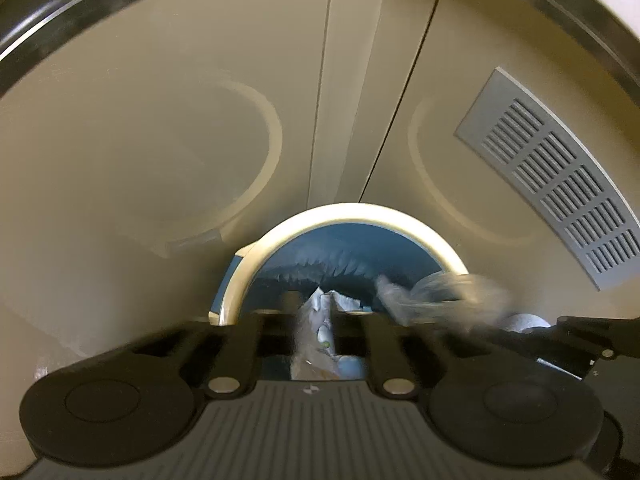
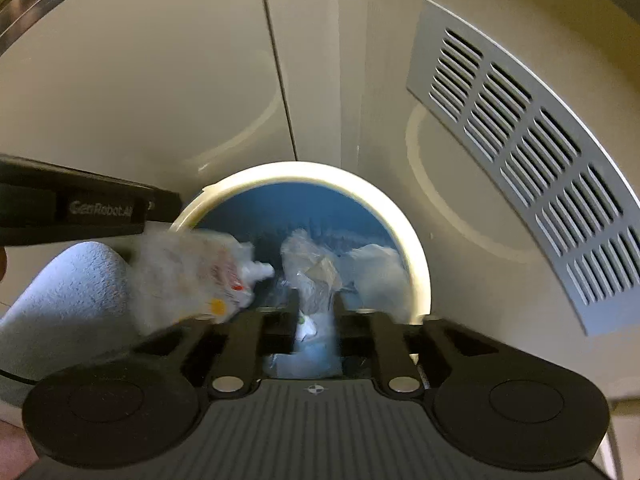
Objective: Collect trash
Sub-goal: 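Open both grippers to drop the pouch and plastic wrap into the bin, then raise both open tools from the bin back up toward the mat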
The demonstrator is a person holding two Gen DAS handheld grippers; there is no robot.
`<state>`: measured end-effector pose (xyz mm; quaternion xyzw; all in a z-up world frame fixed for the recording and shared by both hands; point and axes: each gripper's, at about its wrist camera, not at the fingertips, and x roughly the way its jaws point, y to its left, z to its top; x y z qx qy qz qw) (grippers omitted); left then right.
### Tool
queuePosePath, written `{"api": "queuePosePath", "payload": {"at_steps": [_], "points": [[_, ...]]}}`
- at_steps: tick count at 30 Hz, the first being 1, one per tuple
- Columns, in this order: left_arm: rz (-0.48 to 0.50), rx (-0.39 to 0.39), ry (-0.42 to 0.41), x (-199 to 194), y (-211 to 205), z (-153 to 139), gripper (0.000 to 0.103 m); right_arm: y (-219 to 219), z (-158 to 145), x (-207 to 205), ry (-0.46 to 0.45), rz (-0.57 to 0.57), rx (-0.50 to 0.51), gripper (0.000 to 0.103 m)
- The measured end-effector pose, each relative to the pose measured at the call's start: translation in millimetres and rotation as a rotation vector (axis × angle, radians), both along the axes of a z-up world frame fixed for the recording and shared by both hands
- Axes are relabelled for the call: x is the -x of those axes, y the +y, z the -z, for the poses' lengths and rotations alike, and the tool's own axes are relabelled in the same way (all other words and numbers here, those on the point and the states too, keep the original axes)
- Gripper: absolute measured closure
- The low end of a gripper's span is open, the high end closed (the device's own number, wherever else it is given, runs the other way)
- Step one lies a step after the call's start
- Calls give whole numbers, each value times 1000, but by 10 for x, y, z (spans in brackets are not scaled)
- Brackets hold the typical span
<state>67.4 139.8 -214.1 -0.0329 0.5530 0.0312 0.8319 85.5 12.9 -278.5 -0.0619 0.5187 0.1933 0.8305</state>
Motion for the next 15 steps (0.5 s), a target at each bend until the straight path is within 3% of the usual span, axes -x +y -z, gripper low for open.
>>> {"api": "queuePosePath", "payload": {"at_steps": [1,2,4,7,15], "points": [[-6,-10,-4,24,-13,-29,10,-21,-15,12,2,1,-14,57],[-17,-31,-22,58,-26,-71,3,-37,-40,39,-8,2,-19,50],[-17,-61,-68,143,-57,-159,0,-66,-92,111,-35,-7,-15,44],[3,-65,-58,227,-71,-248,0,-112,-202,210,-57,-3,-19,31],[-43,-32,-82,488,-96,-620,0,-185,-626,565,-173,-35,-62,16]]}}
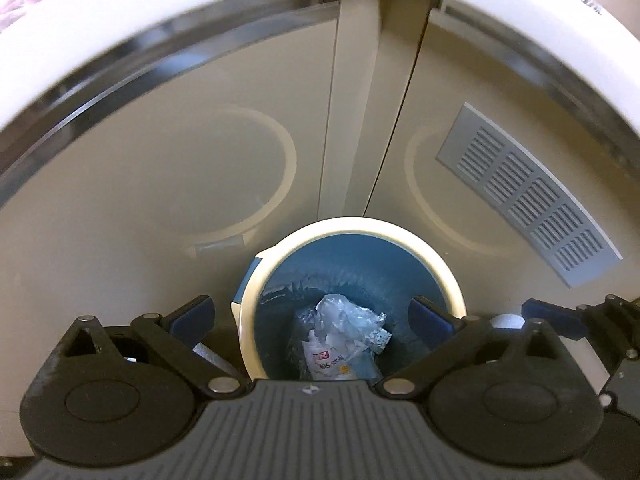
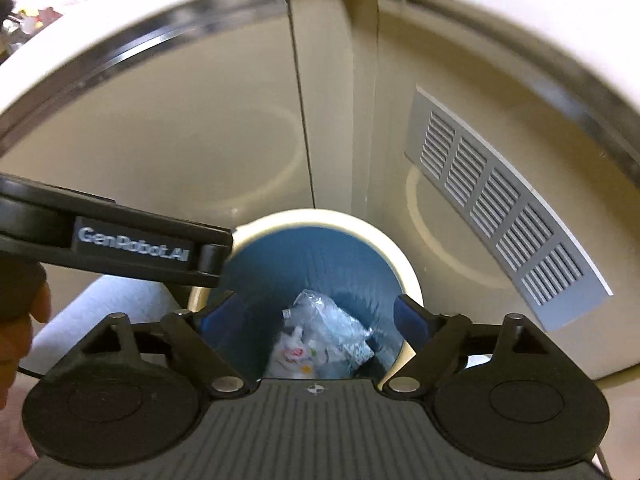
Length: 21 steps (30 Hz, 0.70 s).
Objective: Collect trash
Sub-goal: 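Raise both open tools from the bin back up toward the mat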
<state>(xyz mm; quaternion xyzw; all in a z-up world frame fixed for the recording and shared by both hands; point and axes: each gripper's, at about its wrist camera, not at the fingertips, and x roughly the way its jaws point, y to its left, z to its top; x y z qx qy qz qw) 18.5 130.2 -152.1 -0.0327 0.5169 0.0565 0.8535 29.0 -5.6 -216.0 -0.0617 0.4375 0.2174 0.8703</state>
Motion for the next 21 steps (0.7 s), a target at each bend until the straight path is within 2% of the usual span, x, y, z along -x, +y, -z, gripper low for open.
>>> {"api": "queuePosePath", "payload": {"at_steps": [11,21], "points": [[42,-34,-58,390,-159,-328,0,-134,-330,510,-89,-5,-15,10],[89,-48,-66,584,-183,-411,0,-196,-483,818,-137,23,-18,10]]}}
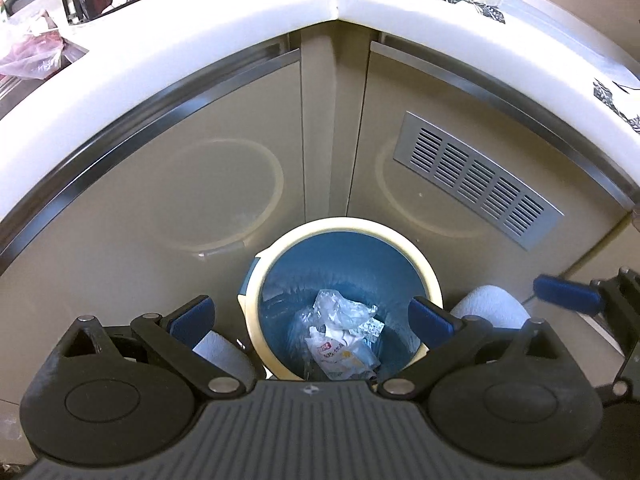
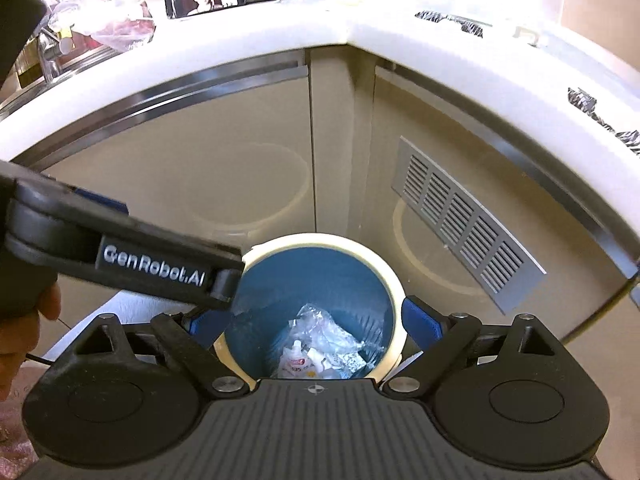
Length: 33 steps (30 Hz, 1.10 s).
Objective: Collect trash
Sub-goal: 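Raise both open tools from the bin back up toward the mat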
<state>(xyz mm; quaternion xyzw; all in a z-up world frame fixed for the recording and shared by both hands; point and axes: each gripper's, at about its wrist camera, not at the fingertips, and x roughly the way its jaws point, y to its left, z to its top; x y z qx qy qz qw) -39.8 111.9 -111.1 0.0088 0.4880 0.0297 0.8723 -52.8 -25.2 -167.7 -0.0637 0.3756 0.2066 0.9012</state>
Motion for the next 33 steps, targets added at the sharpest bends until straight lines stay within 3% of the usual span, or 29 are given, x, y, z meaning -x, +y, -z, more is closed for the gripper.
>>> {"api": "queuePosePath", "payload": {"at_steps": [16,21,28,33], "points": [[56,-38,-67,118,-83,-244,0,-131,-144,40,-46,35,-26,10],[54,-4,-130,46,-75,-535,0,-299,-344,-28,-88,70,-64,10],[74,-16,-236,-152,-140,-1017,0,-578,-772,-224,-215,124,-131,10],[17,3,-319,-333,-136,-1347,0,-696,-1082,-524,-315,157,-139,5]]}}
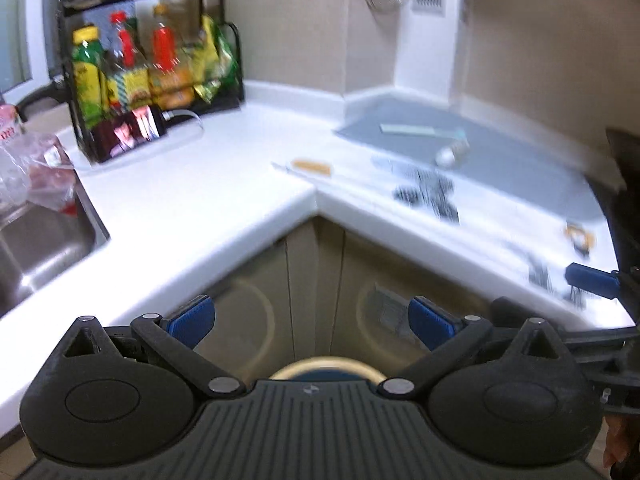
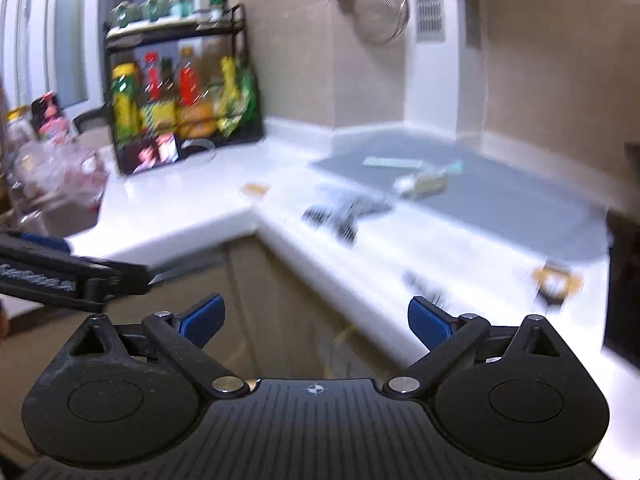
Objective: Collect trash
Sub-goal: 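Raise both open tools from the bin back up toward the mat, then grasp the small lotion bottle on the mat with the right gripper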
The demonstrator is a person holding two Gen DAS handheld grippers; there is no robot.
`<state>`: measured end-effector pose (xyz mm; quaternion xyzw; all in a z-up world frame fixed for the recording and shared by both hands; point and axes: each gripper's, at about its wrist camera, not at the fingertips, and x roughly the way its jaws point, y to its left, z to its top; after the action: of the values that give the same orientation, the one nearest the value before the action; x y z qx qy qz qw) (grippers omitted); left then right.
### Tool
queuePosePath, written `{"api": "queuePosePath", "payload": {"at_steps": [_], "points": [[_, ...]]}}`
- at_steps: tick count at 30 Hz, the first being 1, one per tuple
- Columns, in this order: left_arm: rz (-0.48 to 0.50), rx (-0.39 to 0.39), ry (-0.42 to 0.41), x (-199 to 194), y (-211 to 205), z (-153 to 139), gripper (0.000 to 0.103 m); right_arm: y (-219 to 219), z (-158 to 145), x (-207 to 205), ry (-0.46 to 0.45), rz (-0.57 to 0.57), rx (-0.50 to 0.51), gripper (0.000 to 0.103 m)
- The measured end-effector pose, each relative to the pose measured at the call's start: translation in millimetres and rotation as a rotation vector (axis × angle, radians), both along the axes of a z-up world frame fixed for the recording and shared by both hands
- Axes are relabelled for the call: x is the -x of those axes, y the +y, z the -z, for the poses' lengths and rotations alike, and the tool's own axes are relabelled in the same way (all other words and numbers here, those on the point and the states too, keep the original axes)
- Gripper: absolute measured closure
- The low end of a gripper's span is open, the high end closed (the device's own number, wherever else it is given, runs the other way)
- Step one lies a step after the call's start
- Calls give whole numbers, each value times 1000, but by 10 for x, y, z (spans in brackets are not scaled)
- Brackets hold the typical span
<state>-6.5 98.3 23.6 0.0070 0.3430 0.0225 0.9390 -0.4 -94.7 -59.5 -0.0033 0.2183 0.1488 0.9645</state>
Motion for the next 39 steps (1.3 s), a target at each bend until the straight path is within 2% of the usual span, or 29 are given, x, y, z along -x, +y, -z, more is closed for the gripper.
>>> {"api": "queuePosePath", "payload": {"at_steps": [5,12,18,26,29,30,31,32,33,34,39], "points": [[-47,4,-53,-171,79,-171,0,-122,-216,-354,-30,33,-49,4],[-168,0,-101,-337,391,-202,0,-223,-258,-1075,-16,182,-89,4],[-229,28,-89,-385,621,-153,0,-179,-66,-1941,23,370,-85,4],[-258,43,-67,-453,790,-118,0,12,264,-3083,170,491,-16,4],[-259,41,-65,-481,827,-106,0,51,311,-3325,200,509,31,2],[-261,43,-62,-492,832,-101,0,42,300,-3356,203,512,24,4],[-263,46,-60,-505,838,-94,0,29,291,-3352,188,521,29,20],[-264,50,-60,-517,842,-91,0,12,280,-3332,169,519,36,45],[-262,55,-60,-533,845,-90,0,-15,269,-3308,162,503,36,57],[-259,58,-62,-551,837,-90,0,-49,263,-3279,164,507,43,63],[-201,44,-79,-673,686,-124,0,-365,273,-2913,154,484,5,66]]}}
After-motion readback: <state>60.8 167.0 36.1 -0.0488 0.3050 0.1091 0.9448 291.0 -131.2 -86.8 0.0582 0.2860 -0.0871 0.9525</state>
